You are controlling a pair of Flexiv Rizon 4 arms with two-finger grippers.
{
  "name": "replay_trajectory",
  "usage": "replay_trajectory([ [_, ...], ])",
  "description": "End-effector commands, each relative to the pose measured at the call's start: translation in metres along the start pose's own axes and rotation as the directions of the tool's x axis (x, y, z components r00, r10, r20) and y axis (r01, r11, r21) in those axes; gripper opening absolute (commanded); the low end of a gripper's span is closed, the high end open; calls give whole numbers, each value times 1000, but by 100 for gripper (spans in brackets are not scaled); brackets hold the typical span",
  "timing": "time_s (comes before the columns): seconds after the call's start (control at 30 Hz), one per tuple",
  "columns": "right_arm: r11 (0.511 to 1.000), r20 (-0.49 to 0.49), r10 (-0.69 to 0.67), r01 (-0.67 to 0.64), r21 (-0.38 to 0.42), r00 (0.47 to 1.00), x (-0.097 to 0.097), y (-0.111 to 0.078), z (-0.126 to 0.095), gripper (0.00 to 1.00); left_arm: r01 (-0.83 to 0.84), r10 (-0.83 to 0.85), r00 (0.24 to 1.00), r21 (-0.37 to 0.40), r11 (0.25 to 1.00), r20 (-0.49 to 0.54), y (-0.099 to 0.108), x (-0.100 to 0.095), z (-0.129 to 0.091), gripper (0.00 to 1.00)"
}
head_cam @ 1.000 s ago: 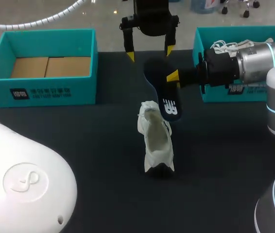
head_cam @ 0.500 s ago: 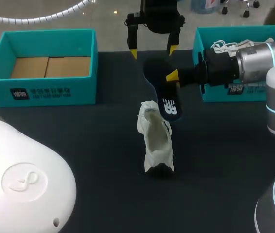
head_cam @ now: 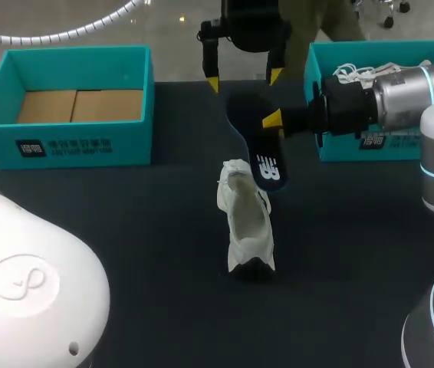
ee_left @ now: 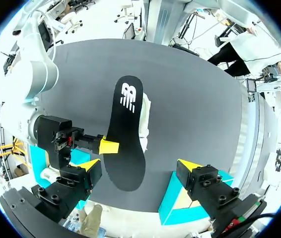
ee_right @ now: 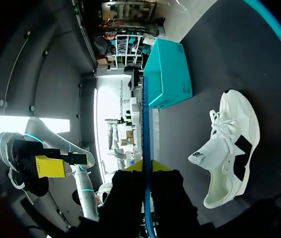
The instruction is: Take the shoe out of the shoebox, open the shoe tongue, remove and reinsert the insole, then place the shoe into the shoebox
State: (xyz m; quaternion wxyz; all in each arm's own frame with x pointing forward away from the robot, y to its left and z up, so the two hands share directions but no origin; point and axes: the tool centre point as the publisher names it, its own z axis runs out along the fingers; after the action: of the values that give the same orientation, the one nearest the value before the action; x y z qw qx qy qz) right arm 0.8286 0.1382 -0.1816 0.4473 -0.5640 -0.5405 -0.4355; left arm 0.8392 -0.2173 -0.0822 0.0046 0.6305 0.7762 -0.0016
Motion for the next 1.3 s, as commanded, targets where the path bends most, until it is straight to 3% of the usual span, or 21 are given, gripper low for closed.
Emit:
replay_trajectory([
  [0.03,1000,2,3,-3,2,1000,-1,0,1,0,3,-1,993,-18,1000,117,-1,21,8,100],
  [0.17,1000,4,5,-5,3,1000,-1,0,1,0,-25,33,955,-30,999,295,-5,33,14,100],
  [0.57,1000,11,8,-8,10,1000,0,-2,0,0,-88,111,800,-67,994,589,-13,56,16,100],
  [0.77,1000,13,9,-9,11,1000,0,-4,-1,0,-177,187,665,-91,980,723,-20,66,12,100],
  [0.87,1000,13,11,-11,13,1000,0,-4,-1,0,-231,243,597,-126,965,764,-26,71,7,100],
  [0.97,1000,12,13,-13,14,1000,-1,-5,0,0,-277,327,604,-193,941,726,-33,70,4,100],
  [1.3,1000,6,23,-23,15,1000,-6,-7,2,0,-277,327,604,-193,941,726,-33,70,4,100],
])
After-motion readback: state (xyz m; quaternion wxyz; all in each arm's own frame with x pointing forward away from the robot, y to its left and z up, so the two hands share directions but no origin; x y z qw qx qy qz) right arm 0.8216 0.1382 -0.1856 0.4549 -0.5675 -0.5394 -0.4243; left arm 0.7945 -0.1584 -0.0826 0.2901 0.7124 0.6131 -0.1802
